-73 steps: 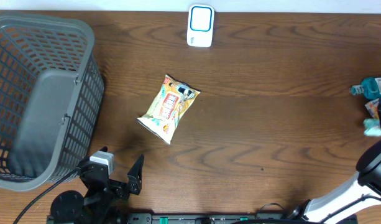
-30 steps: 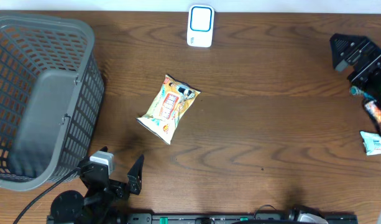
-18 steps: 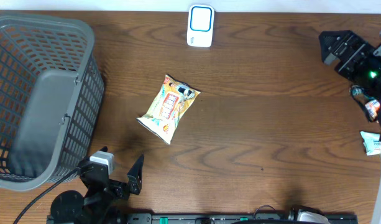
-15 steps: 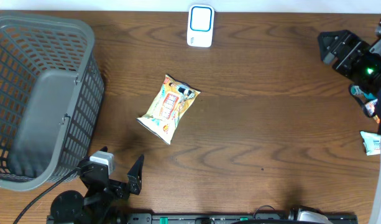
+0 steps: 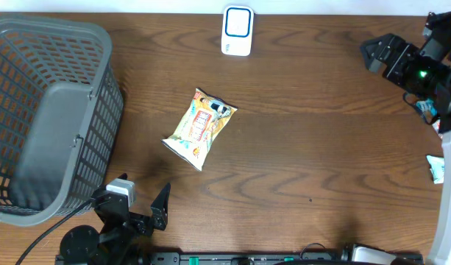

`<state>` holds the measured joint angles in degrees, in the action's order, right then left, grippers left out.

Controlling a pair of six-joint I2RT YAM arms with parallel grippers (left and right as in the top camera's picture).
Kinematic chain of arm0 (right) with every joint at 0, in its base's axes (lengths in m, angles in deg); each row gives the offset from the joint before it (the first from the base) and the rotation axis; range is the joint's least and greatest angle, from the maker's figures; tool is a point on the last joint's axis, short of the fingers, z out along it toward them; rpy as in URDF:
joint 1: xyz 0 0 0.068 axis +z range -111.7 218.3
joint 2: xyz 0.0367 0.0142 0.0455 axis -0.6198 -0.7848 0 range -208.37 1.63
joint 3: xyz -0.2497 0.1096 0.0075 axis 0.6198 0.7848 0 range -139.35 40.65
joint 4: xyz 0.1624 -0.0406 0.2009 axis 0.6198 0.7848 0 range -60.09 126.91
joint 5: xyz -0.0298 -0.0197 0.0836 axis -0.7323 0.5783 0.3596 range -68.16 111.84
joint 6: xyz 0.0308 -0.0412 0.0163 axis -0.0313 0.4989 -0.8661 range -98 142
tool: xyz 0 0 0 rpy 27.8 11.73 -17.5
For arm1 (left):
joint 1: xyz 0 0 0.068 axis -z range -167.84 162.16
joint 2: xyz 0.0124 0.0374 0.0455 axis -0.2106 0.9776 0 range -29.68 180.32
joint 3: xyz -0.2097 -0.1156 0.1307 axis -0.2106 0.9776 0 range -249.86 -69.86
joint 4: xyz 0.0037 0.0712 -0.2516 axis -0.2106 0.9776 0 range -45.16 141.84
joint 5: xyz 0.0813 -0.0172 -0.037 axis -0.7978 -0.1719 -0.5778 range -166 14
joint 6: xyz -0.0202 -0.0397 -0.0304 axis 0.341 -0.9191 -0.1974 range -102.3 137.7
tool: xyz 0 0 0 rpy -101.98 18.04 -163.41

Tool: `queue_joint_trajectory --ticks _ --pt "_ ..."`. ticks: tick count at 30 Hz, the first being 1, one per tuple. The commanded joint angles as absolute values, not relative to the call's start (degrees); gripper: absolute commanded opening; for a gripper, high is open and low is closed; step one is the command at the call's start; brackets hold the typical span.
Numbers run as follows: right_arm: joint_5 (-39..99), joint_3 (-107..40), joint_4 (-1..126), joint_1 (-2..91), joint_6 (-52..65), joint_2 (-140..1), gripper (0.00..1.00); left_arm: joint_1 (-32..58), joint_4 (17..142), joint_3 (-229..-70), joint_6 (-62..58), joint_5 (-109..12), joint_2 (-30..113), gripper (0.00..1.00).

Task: Scan the item barcode
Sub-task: 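Reach the right gripper over to the yellow snack bag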

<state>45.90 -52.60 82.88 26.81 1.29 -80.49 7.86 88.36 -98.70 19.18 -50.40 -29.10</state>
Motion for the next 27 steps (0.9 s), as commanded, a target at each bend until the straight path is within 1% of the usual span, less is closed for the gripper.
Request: queue_joint_trajectory --ticks 1,3,5,7,13,14,15,16,18,22,25,27 --pt "47.3 -52.6 83.8 27.6 2.1 -83.4 0.99 7.7 88.3 -99.0 19.1 -49.6 -29.4 0.98" --pt "49.0 -52.5 84.7 28.9 2.1 -85.3 0.99 7.7 88.3 -99.0 19.1 -49.7 -29.4 0.98" --pt "49.3 -52.5 85.1 32.9 3.3 -88.6 0.99 7.7 88.3 -99.0 19.1 -49.7 -29.4 0.98" --pt "46.4 -52.5 85.0 39.3 4.9 -92.4 0.99 7.7 88.3 -99.0 19.1 -49.6 -29.4 0.98" --pt "39.3 -52.5 84.1 52.6 4.0 -99.5 0.99 7.7 88.3 -99.0 19.1 -49.6 -29.4 0.98" --pt "39.3 -52.5 84.1 54.6 1.3 -100.7 0.99 7.7 88.3 -99.0 19.1 -49.6 -29.4 0.98" --pt "39.3 -52.5 84.1 57.6 -6.3 -102.9 0.99 7.7 88.3 -99.0 19.1 -49.6 -29.4 0.98" --pt "39.3 -52.5 84.1 59.2 -11.3 -104.3 0.99 7.7 88.3 -99.0 19.1 -49.6 -29.4 0.98" --pt "39.3 -52.5 83.4 62.3 -18.8 -107.2 0.97 7.7 88.3 -99.0 19.1 -49.7 -29.4 0.98" --pt "40.8 -52.5 80.8 67.2 -25.5 -112.9 0.89 7.7 88.3 -99.0 19.1 -49.6 -29.4 0.98" --pt "44.8 -52.5 77.1 70.4 -27.8 -116.6 0.87 7.7 88.3 -99.0 19.1 -49.7 -29.4 0.98" --pt "44.7 -52.5 73.8 73.2 -30.7 -119.2 0.86 7.7 88.3 -99.0 19.1 -49.7 -29.4 0.98"
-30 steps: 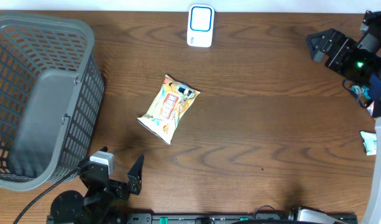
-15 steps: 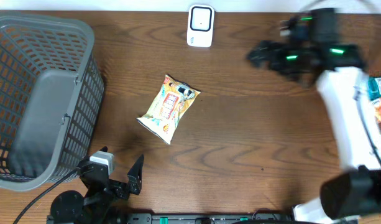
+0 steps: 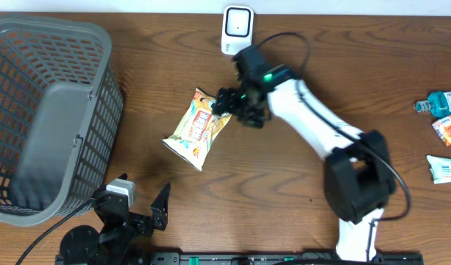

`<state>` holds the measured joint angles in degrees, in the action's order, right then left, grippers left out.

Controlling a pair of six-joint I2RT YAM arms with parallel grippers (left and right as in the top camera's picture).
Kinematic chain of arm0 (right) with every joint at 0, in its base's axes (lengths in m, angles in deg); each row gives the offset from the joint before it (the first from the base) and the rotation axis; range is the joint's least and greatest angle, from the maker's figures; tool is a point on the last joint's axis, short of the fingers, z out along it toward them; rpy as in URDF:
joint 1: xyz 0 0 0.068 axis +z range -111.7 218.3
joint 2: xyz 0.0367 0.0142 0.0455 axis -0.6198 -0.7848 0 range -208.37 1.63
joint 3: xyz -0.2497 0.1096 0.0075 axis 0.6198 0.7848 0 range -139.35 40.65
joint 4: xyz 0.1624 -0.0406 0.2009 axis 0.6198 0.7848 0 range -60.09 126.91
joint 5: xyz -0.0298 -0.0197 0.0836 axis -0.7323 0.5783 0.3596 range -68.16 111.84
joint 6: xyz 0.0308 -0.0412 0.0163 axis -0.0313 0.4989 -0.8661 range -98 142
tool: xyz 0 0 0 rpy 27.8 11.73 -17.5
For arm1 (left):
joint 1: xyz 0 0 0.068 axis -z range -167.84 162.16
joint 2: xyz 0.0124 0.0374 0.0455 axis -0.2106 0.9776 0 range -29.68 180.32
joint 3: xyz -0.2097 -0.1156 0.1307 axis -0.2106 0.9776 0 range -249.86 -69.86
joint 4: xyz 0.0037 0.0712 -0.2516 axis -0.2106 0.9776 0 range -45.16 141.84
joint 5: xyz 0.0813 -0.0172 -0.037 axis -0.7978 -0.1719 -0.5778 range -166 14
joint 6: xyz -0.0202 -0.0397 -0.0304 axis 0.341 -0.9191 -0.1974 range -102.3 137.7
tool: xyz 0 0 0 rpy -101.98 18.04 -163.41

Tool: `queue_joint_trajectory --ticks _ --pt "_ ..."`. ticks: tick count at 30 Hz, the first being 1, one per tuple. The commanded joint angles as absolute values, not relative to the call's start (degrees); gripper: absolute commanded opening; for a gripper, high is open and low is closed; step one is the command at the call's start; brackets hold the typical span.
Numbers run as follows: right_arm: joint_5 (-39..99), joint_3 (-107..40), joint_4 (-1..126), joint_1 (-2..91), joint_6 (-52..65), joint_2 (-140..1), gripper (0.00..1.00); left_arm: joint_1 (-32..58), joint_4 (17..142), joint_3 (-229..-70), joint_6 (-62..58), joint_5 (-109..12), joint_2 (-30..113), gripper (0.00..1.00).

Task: Scan the item barcode
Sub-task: 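Reach the right gripper over to the yellow snack bag, then grasp the yellow snack bag with the right gripper and lift it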

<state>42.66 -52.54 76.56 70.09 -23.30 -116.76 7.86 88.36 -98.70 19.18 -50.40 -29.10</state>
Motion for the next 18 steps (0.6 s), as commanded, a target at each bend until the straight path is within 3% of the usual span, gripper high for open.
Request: queue_joint_trajectory --ticks 1,6,8,10,14,16,17,18 --pt "44.4 -52.5 72.9 73.9 -32.0 -119.9 0.85 7.7 88.3 -99.0 19.1 -49.6 -29.4 0.98" --pt "38.3 -52.5 69.3 78.3 -39.2 -123.4 0.72 7.7 88.3 -99.0 19.1 -49.6 -29.4 0.98" --pt "34.7 -52.5 69.5 79.6 -40.0 -124.6 0.56 7.7 88.3 -99.0 19.1 -49.6 -29.4 0.98" --pt "31.7 -52.5 70.1 80.6 -40.1 -125.9 0.49 7.7 88.3 -99.0 19.1 -49.6 -29.4 0.98" --pt "27.1 -52.5 72.8 81.8 -40.1 -128.5 0.15 7.7 88.3 -99.0 19.1 -49.6 -29.4 0.98" --pt "24.2 -52.5 74.1 81.8 -40.1 -129.4 0.13 7.7 88.3 -99.0 19.1 -49.6 -29.4 0.98" --pt "22.3 -52.5 74.9 81.8 -40.1 -129.6 0.03 7.7 88.3 -99.0 19.1 -49.7 -29.4 0.98" --pt "20.9 -52.5 75.8 81.8 -39.9 -129.7 0.01 7.7 88.3 -99.0 19.1 -49.6 -29.4 0.98"
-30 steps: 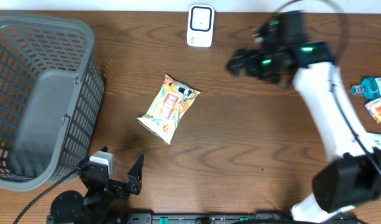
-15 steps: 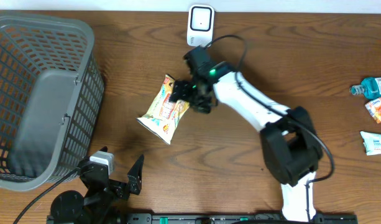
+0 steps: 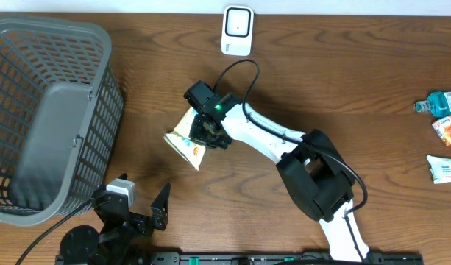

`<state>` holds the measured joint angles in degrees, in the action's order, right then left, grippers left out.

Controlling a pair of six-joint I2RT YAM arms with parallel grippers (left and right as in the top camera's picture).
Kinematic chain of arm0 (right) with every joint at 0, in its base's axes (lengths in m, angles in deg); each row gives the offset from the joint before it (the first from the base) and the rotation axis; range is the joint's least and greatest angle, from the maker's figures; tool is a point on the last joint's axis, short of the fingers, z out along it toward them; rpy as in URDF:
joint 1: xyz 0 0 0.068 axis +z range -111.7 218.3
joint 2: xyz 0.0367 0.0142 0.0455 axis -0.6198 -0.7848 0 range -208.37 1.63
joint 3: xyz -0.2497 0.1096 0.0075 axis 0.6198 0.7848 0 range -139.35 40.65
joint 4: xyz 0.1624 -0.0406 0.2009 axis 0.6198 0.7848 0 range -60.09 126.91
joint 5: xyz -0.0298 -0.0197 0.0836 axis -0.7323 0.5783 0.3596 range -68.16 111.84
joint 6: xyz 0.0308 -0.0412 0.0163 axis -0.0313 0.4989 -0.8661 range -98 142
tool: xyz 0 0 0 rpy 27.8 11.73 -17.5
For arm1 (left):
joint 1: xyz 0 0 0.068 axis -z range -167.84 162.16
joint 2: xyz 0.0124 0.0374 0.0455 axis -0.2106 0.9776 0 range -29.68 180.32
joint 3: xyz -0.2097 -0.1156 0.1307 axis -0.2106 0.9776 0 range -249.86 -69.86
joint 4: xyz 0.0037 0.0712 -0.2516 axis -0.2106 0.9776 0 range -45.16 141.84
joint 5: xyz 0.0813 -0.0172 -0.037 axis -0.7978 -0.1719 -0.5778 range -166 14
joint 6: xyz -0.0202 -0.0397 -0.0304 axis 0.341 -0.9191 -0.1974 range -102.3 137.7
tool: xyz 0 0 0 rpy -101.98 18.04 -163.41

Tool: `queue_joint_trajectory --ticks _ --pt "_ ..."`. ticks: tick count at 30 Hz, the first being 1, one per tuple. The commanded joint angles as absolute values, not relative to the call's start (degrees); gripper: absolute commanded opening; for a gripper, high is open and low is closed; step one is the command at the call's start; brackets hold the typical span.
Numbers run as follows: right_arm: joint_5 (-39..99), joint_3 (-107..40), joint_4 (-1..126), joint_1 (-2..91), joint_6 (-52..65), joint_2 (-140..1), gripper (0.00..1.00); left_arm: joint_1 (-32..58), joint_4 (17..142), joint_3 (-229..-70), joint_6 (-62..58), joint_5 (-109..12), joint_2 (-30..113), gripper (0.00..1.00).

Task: Scan the item barcode
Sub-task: 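Grasp the yellow snack bag with the right gripper and lift it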

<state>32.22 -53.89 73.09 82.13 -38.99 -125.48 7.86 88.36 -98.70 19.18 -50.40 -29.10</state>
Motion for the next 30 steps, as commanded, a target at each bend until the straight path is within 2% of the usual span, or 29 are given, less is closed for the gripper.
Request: queue_joint_trajectory --ticks 1,12,19,22,23,24,25,26,27,28,30 --pt "20.4 -52.5 76.4 81.8 -39.3 -129.7 0.01 7.7 88.3 -99.0 19.1 -49.6 -29.4 0.98" --pt "15.4 -52.7 85.3 77.6 -27.0 -118.7 0.01 7.7 88.3 -99.0 19.1 -49.6 -29.4 0.98" --pt "5.5 -52.0 89.6 77.1 -7.9 -117.1 0.01 7.7 88.3 -99.0 19.1 -49.6 -29.4 0.98" --pt "3.2 -50.5 89.9 77.0 -4.1 -117.1 0.01 7.7 88.3 -99.0 19.1 -49.6 -29.4 0.98" --pt "2.6 -50.4 90.0 77.0 -4.1 -117.1 0.04 7.7 88.3 -99.0 19.1 -49.6 -29.4 0.98" --pt "2.1 -50.4 90.1 77.0 -4.1 -117.1 0.18 7.7 88.3 -99.0 19.1 -49.7 -29.4 0.98" --pt "1.8 -50.4 90.0 77.0 -4.1 -117.1 0.37 7.7 88.3 -99.0 19.1 -49.6 -29.4 0.98" --pt "1.8 -50.9 90.2 77.0 -4.1 -116.7 0.7 7.7 88.3 -99.0 19.1 -49.6 -29.4 0.98" --pt "1.8 -51.4 90.6 77.0 -4.1 -116.6 0.92 7.7 88.3 -99.0 19.1 -49.6 -29.4 0.98" --pt "1.8 -52.3 91.4 76.9 -4.1 -116.1 0.99 7.7 88.3 -99.0 19.1 -49.6 -29.4 0.98" --pt "2.2 -53.4 92.3 76.9 -4.1 -114.9 0.99 7.7 88.3 -99.0 19.1 -49.7 -29.4 0.98"
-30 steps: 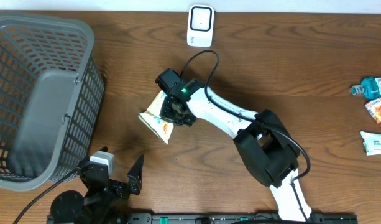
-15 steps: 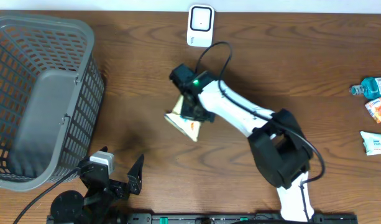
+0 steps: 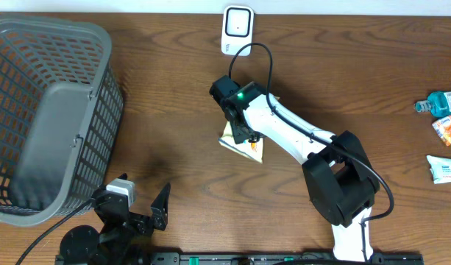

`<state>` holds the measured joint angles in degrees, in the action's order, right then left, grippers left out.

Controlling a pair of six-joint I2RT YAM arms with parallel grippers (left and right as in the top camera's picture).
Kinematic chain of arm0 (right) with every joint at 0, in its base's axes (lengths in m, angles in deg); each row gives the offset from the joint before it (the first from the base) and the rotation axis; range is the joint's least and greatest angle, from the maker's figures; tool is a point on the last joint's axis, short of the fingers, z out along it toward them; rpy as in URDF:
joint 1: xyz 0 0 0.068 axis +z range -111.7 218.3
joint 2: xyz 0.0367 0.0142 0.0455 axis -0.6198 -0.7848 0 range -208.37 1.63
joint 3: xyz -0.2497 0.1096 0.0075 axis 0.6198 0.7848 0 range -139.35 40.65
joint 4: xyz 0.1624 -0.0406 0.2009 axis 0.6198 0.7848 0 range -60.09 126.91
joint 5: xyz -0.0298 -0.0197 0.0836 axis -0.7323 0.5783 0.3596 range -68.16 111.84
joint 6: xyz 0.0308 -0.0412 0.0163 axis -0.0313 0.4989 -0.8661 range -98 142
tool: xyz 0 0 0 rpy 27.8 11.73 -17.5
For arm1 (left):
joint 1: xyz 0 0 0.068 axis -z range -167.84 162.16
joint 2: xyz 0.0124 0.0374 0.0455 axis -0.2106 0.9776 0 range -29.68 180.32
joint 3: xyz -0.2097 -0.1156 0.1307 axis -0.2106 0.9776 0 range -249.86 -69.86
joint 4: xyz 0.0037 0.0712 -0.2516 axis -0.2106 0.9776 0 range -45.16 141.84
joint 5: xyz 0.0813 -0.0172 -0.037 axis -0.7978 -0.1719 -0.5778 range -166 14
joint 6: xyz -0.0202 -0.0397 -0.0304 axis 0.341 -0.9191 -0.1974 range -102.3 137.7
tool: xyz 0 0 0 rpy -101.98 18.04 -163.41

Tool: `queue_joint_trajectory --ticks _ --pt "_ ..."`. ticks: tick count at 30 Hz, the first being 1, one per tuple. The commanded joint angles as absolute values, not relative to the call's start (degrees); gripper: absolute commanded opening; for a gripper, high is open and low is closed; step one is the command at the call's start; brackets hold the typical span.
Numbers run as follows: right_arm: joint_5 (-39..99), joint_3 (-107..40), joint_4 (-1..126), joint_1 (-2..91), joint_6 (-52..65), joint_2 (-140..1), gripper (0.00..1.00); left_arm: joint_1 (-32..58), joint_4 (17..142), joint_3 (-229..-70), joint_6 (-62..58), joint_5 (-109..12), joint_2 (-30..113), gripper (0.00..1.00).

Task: Scan the item barcode
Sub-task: 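Grasp the yellow snack bag with the right gripper and lift it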

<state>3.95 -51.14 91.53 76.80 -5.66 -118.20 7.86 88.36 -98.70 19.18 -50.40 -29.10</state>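
The snack bag (image 3: 246,146), yellow with a printed front, hangs tilted under my right gripper (image 3: 238,132), which is shut on its upper edge near the middle of the table. Most of the bag is hidden by the wrist, and no barcode shows. The white and blue barcode scanner (image 3: 238,29) stands at the table's far edge, straight beyond the held bag. My left gripper (image 3: 137,205) rests at the near left edge, fingers apart and holding nothing.
A large grey plastic basket (image 3: 100,110) fills the left side. At the right edge lie a blue bottle (image 3: 440,101), an orange packet (image 3: 448,130) and a white tube (image 3: 444,168). The right arm's white links (image 3: 306,140) cross the table's centre.
My right gripper has moved right and slightly toward the near edge, carrying the snack bag from left of centre to the middle. The bag now hangs under the wrist instead of lying flat.
First the bag lay flat left of centre while my right arm was folded at the far right corner. Then the right gripper reached the bag's upper right end. Then it was down on the bag. Now it holds the bag, shifted to the right, nearer in line with the scanner.
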Motion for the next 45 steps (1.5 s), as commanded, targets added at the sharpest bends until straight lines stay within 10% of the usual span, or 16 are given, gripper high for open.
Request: queue_joint_trajectory --ticks 1,22,36,40,42,45 --pt "2.9 -53.7 92.3 76.9 -4.1 -114.2 0.99 7.7 88.3 -99.0 19.1 -49.6 -29.4 0.98" --pt "-5.1 -53.7 81.9 81.5 -33.6 -122.7 0.86 7.7 88.3 -99.0 19.1 -49.6 -29.4 0.98" --pt "-1.5 -53.7 83.5 81.4 -22.8 -130.4 0.79 7.7 88.3 -99.0 19.1 -49.7 -29.4 0.97" --pt "2.1 -53.8 89.6 81.4 -21.6 -130.6 0.47 7.7 88.3 -99.0 19.1 -49.6 -29.4 0.98" --pt "5.8 -53.8 92.6 81.3 -21.6 -130.6 0.08 7.7 88.3 -99.0 19.1 -49.6 -29.4 0.98" --pt "11.9 -53.8 94.7 81.2 -19.2 -130.3 0.01 7.7 88.3 -99.0 19.1 -49.7 -29.4 0.98"
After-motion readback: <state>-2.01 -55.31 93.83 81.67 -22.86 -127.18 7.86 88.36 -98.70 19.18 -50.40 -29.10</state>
